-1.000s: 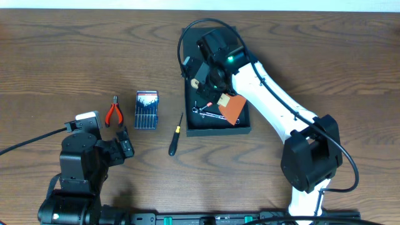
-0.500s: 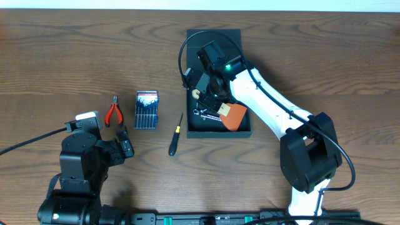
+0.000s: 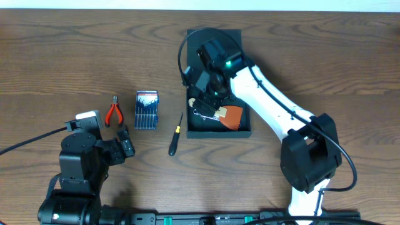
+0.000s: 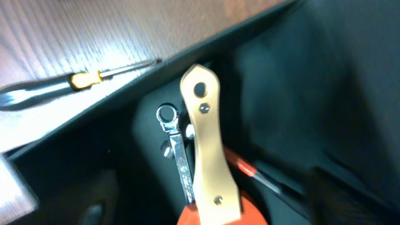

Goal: Pack container
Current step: 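Lower the putty knife into the box, release, and raise the right arm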

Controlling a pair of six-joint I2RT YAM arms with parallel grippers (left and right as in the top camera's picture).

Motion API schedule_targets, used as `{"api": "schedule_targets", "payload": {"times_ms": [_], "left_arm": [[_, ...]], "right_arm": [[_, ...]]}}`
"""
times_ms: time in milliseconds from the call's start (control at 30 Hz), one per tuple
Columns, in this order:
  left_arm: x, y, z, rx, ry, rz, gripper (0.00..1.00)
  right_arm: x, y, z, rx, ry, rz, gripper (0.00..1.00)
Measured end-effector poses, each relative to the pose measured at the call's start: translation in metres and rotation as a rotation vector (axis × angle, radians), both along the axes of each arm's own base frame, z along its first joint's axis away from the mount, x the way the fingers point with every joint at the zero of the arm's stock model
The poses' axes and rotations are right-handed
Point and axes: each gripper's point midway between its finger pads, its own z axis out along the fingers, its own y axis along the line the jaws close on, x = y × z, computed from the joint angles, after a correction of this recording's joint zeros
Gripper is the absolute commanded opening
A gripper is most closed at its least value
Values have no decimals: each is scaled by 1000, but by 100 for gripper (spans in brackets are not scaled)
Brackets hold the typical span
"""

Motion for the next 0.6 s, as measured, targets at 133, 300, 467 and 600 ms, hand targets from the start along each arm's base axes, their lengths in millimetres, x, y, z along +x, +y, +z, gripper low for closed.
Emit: {"api": "schedule_targets", "payload": {"times_ms": [133,300,467,600], "left_arm": [[-1,-13,-1,-48,31,-57,99],[-2,-23,10,-90,162,-87,99],[15,-36,34,-99,303,-137,99],[36,-58,28,-67,388,-246,98]], "right_arm": [[36,-3,55,30,-135,-80,99],[84,-76,136,74,-273,-395,99],[106,-197,194,137,-352,-797,99],[94,-271,197,124,-319,-1028,99]]}}
